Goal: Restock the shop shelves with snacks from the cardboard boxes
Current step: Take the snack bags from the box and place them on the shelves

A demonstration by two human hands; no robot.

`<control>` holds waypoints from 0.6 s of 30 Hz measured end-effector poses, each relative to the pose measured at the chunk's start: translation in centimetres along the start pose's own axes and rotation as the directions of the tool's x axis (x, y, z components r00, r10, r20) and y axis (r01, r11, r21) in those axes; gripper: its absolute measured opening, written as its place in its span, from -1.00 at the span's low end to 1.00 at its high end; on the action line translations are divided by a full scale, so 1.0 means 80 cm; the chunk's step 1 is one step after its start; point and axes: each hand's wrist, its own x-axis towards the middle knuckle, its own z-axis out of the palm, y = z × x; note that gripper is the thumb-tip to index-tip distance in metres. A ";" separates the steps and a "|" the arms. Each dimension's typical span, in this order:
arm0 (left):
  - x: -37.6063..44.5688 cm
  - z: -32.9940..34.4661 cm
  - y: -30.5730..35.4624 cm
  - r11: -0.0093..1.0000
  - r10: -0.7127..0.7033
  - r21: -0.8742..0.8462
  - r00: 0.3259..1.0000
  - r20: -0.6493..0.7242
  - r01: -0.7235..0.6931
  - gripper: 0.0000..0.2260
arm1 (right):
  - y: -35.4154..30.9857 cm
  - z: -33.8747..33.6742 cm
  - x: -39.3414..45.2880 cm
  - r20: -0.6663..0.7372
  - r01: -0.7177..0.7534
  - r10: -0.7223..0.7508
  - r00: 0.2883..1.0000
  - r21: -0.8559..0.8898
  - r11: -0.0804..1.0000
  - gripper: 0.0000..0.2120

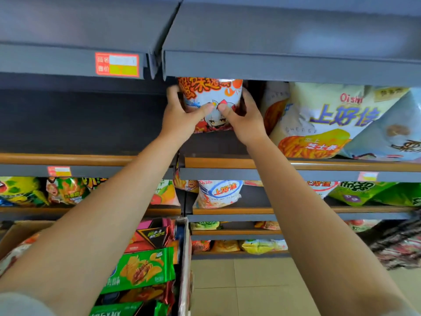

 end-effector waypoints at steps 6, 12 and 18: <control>0.021 0.041 0.005 0.995 -0.077 0.078 0.991 0.113 0.068 -0.45 | 0.016 -0.008 0.016 -0.128 -0.097 0.086 0.988 -0.080 0.992 -0.33; 0.040 0.047 0.014 0.967 -0.195 0.211 0.950 0.244 0.145 -0.38 | 0.024 0.011 0.011 -0.205 -0.127 0.103 0.973 -0.111 0.986 -0.28; 0.031 0.004 0.028 0.930 -0.194 0.357 0.938 0.288 0.082 -0.34 | -0.007 0.031 -0.038 -0.291 -0.079 0.045 0.956 -0.107 0.991 -0.44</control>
